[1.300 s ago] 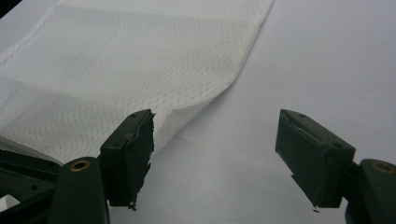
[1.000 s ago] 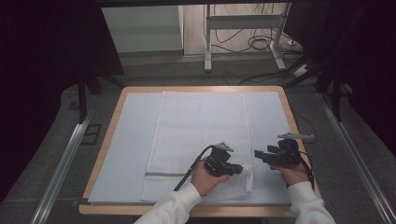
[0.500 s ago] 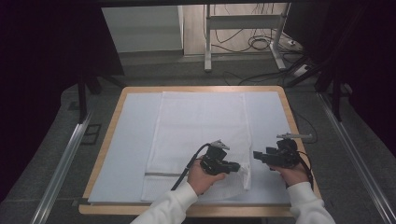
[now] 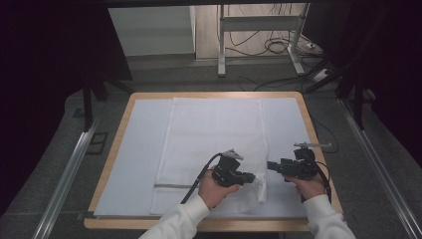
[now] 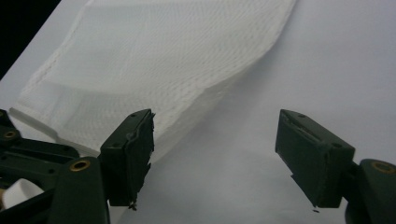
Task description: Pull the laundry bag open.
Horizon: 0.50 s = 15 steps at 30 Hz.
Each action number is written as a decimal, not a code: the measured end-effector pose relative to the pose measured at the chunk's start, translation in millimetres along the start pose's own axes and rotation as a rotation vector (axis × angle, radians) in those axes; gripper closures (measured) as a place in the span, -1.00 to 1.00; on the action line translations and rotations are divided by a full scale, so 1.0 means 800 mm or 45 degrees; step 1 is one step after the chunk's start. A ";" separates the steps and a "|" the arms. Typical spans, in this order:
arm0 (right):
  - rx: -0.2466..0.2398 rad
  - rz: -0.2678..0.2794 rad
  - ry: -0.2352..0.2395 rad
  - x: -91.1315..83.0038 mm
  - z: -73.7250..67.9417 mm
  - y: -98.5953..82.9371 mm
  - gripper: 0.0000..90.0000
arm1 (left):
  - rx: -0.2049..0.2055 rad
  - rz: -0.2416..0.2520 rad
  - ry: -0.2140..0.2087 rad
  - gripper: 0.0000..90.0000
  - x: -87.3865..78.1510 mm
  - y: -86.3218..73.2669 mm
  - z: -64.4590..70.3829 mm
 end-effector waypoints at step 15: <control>0.032 -0.088 0.071 0.032 -0.020 -0.008 -0.40 | 0.012 -0.013 -0.007 0.93 0.004 -0.003 0.002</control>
Point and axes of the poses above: each handheld gripper's, and its own axes: x roughly forward along the jaws, y roughly out of its top, z roughly to its right, the point moved 6 cm from there along x, roughly forward along the jaws, and after that the axes turned 2 degrees about y, right-handed, at the moved point
